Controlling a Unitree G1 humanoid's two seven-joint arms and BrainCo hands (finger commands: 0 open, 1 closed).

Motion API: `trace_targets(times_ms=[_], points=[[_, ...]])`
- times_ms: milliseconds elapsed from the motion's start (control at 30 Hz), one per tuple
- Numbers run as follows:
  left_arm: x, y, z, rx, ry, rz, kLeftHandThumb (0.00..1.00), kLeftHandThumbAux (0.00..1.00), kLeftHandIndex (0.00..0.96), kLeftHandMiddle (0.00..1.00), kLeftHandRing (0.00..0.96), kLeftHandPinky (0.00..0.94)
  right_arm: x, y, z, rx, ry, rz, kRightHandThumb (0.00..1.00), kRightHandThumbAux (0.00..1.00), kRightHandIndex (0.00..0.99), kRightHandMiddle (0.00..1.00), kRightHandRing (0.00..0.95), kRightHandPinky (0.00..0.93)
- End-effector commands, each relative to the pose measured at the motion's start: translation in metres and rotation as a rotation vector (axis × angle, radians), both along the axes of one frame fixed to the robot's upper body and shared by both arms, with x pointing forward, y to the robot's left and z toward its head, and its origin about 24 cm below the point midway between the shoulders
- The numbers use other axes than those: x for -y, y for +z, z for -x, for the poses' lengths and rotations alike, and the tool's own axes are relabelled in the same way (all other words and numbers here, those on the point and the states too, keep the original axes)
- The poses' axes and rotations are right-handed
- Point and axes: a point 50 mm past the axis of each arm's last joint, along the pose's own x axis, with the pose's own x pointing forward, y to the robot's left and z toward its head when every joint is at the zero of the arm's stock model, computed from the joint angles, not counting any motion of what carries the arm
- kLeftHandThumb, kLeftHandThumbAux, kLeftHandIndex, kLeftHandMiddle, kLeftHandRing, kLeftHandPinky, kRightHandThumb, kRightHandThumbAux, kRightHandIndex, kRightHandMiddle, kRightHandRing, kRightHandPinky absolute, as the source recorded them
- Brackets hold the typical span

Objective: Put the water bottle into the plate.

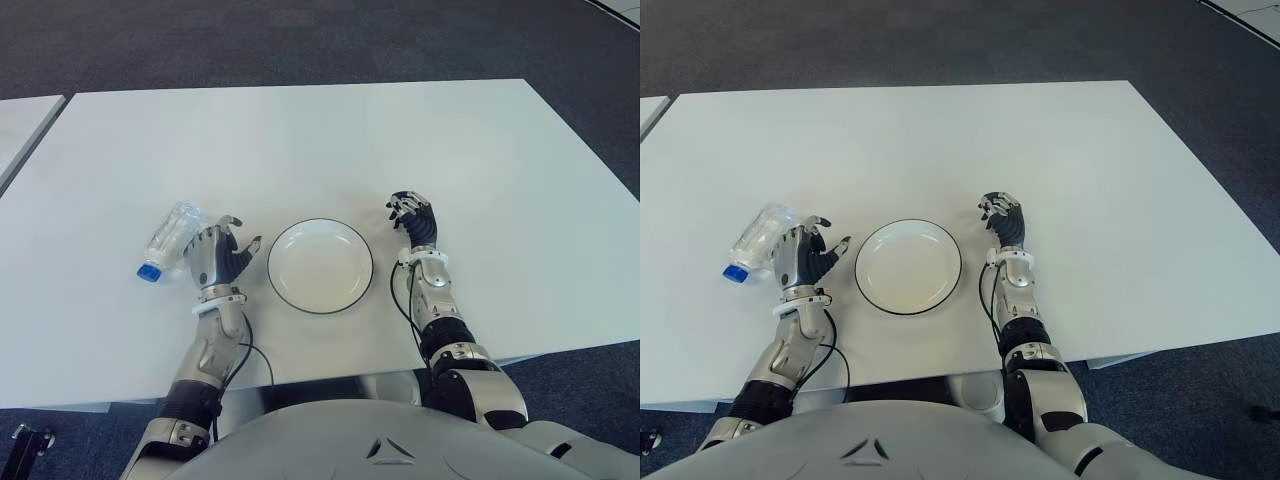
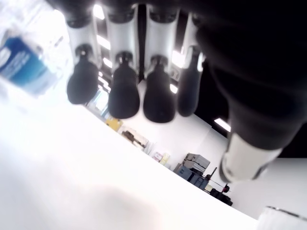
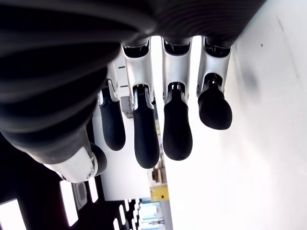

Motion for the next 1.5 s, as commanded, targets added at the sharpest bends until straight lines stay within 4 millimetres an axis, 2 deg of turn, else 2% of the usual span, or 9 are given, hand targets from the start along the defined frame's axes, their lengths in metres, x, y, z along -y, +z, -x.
trace_targets(times_ms=[33,200,300,433,500,600,767,1100,1500], points=[[-0.002,0.007,0.003,0.041,0.034,-0.100,0.708,0.715,0.434,0.722,0.706,0.659,-0.002,-0.030,0.020,-0.171,-0.007,-0.026,0.845,0.679,0.429,0.558,0.752,0.739],[-0.001,0.013,0.006,0.090,0.073,-0.140,0.802,0.687,0.429,0.525,0.534,0.501,-0.002,-0.031,0.020,-0.173,-0.009,-0.034,0.845,0.678,0.430,0.557,0.750,0.739],[-0.002,0.018,0.008,0.158,0.113,-0.171,0.819,0.684,0.425,0.480,0.422,0.393,-0.002,-0.031,0.020,-0.171,-0.009,-0.041,0.845,0.678,0.430,0.557,0.751,0.741],[-0.004,0.023,0.009,0.232,0.147,-0.187,0.719,0.712,0.407,0.289,0.262,0.260,-0.002,-0.031,0.020,-0.170,-0.006,-0.046,0.844,0.679,0.429,0.558,0.754,0.742],[-0.007,0.025,0.008,0.257,0.166,-0.196,0.580,0.704,0.213,0.162,0.132,0.125,-0.002,-0.031,0.020,-0.170,-0.005,-0.046,0.844,0.679,0.428,0.559,0.755,0.742],[-0.009,0.025,0.007,0.275,0.212,-0.216,0.510,0.659,0.087,0.065,0.046,0.040,-0.002,-0.031,0.020,-0.170,-0.004,-0.047,0.844,0.679,0.428,0.560,0.755,0.741],[-0.012,0.025,0.006,0.246,0.313,-0.226,0.504,0.505,0.014,0.010,0.007,0.006,-0.003,-0.031,0.020,-0.169,-0.006,-0.052,0.844,0.679,0.429,0.559,0.753,0.739],[-0.021,0.028,0.002,0.172,0.454,-0.292,0.518,0.285,0.000,0.000,0.000,0.000,-0.003,-0.032,0.020,-0.175,-0.004,-0.043,0.845,0.678,0.430,0.557,0.751,0.740],[-0.039,0.025,-0.004,-0.050,0.564,-0.435,0.551,0.204,0.000,0.000,0.000,0.000,-0.003,-0.032,0.020,-0.171,-0.006,-0.039,0.845,0.678,0.430,0.557,0.754,0.746]])
